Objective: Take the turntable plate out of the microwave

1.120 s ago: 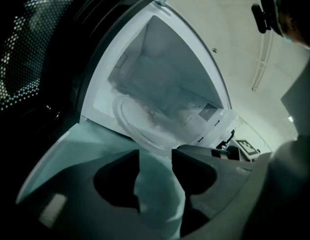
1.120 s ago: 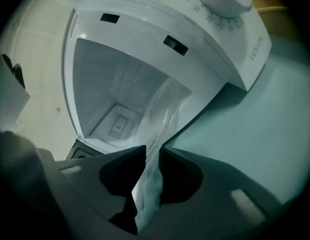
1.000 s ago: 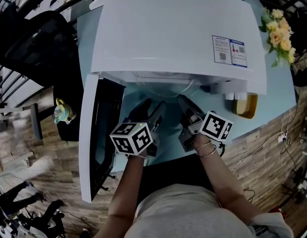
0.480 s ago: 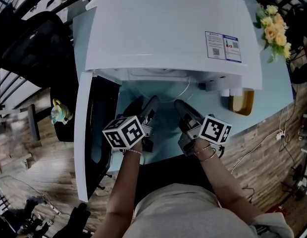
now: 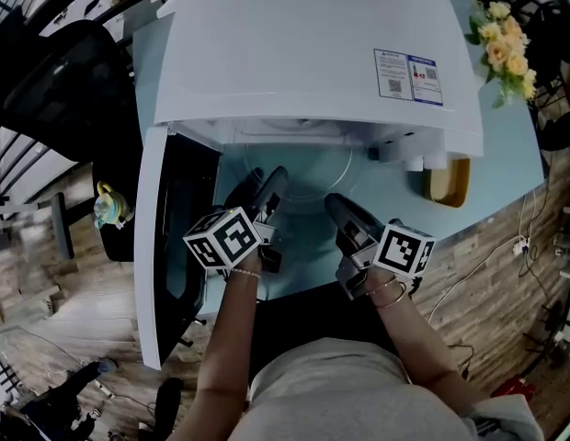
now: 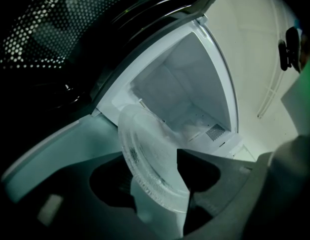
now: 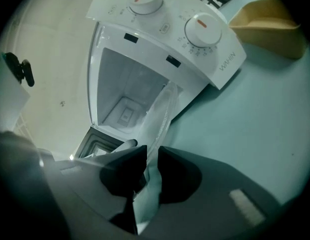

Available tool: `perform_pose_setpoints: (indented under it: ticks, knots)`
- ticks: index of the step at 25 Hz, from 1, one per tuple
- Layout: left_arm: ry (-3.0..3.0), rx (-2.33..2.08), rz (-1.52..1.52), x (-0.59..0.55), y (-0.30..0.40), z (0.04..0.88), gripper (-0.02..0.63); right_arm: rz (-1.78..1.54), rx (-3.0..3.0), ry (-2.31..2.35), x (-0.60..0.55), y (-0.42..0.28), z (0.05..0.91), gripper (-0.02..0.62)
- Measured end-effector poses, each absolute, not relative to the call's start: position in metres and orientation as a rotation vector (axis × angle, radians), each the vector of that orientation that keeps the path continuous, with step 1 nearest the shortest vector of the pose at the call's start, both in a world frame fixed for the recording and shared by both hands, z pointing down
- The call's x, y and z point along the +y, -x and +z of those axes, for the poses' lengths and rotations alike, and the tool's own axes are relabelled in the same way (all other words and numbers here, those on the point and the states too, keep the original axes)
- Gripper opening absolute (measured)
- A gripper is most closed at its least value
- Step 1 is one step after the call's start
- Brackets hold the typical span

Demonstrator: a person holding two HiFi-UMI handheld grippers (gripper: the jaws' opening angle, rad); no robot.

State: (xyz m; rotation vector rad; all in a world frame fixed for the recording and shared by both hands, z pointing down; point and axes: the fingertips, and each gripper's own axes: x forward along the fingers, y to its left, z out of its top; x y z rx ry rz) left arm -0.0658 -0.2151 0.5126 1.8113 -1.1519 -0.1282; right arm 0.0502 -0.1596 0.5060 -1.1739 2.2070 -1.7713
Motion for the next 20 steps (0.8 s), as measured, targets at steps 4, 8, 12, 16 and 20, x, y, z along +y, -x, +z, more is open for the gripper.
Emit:
perform_pose_setpoints:
  ticks: [4,8,12,16,20]
  knots:
    - [-1.832,-1.173,-0.144,-0.219,0.070,0.506,0.259,-1.772,2.204,1.160,-0.154,-0.051,0.502,0.097]
    - [-1.759,-1.140,-0.194,-0.213,0.066,0.513,0.256,-1.759,2.212,1.136,-0.149,-0.052,0.499,0.097]
    - [-1.737,-1.154,-0.167,-0.209,0.065,0.518,0.228,-1.789,2.171,1.154,-0.141,-0.054,0.505,0.097]
    - [-1.724,-1.102,-0.143,-0.201,0.063,0.519,0.215,-1.759,2.205,1.131,-0.140,-0.056,0.506,0.095]
    - [-1.704,-1.080,-0.124,-0.194,0.061,0.523,0.195,-1.751,2.217,1.148,-0.138,-0.060,0.511,0.095]
